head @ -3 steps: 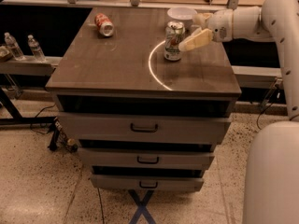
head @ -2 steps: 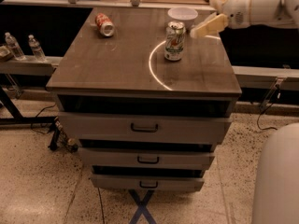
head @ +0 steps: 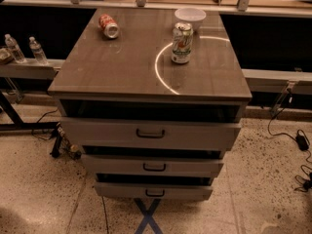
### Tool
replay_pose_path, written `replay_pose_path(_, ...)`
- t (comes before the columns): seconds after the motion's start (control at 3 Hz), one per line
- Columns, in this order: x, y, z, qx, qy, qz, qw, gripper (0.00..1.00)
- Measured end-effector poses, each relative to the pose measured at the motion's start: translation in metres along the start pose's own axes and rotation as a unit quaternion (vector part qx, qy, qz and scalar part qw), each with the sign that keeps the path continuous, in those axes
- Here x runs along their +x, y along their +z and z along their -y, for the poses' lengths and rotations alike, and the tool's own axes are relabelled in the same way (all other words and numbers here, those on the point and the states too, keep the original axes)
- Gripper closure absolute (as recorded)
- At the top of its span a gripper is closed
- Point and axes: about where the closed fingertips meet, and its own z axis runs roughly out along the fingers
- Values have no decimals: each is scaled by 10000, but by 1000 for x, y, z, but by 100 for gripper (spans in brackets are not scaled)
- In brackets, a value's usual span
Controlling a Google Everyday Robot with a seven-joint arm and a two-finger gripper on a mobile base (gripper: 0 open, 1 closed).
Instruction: Pick 7up can from white bowl and place on counter
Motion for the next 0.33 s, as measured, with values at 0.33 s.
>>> replay_pose_path(0.33, -21, -6, 6, 308, -129, 108, 9994, 0)
